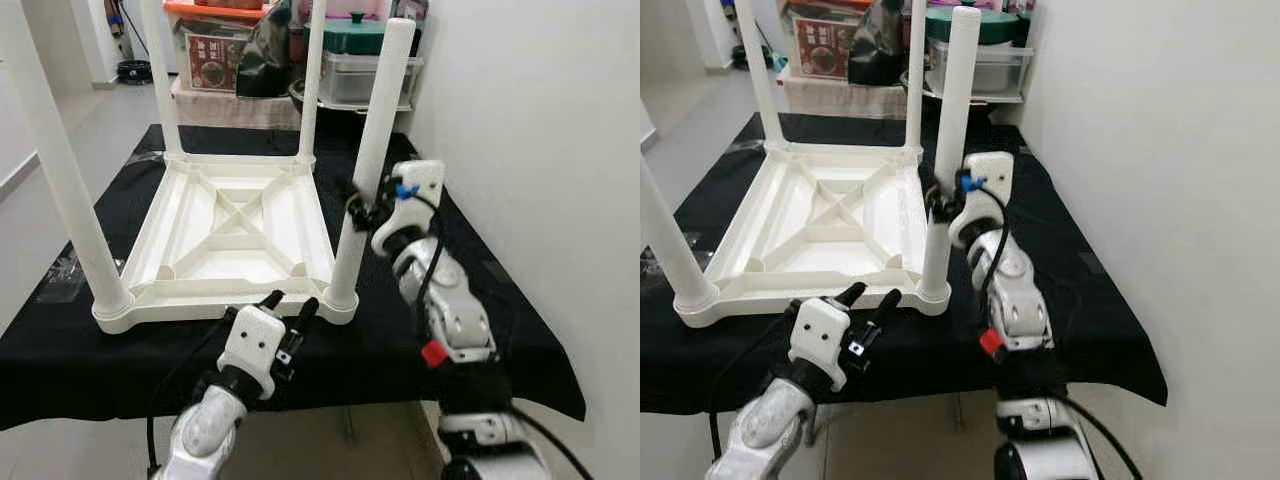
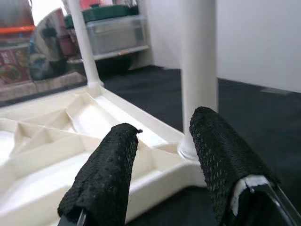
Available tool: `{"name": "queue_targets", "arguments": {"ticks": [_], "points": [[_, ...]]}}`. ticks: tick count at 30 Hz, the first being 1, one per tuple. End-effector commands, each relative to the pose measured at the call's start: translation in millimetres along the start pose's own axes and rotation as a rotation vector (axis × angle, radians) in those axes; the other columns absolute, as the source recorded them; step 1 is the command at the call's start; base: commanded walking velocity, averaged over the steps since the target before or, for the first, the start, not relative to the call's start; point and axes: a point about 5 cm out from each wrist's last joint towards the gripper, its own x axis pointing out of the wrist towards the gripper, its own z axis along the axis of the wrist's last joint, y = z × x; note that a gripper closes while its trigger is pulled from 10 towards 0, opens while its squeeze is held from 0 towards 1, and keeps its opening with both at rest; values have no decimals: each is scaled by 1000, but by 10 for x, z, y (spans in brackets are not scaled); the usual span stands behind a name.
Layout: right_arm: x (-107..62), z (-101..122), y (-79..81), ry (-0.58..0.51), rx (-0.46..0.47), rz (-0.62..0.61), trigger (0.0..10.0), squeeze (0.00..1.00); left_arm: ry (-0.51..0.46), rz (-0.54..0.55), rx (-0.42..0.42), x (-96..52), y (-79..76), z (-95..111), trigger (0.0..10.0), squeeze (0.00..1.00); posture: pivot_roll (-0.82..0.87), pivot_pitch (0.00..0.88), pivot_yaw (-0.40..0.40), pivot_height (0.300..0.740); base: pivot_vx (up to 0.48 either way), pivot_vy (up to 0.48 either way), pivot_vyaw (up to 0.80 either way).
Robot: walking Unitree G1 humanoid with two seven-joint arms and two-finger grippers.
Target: Building children table
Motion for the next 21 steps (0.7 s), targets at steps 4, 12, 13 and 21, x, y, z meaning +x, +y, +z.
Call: {"name": "queue_targets", "arguments": {"ticks": [4, 12, 13, 21], "points": [[84, 136, -125, -42, 8, -77, 10000, 0, 3, 39, -25, 64, 117, -9, 10000, 0, 56, 0, -94, 740, 0, 0, 0], [190, 331, -216, -82, -11, -148, 10000, 0, 0, 117, -33, 201, 436, -21, 10000, 0, 45, 0, -93, 740, 0, 0, 0], [200, 354, -225, -85, -6, -153, 10000, 0, 5, 122, -25, 215, 493, -36, 10000, 0, 50, 0, -94, 740, 0, 0, 0], [271, 484, -227, -112, -3, -168, 10000, 0, 23, 158, 3, 280, 740, -93, 10000, 0, 39, 0, -90, 740, 0, 0, 0]]}}
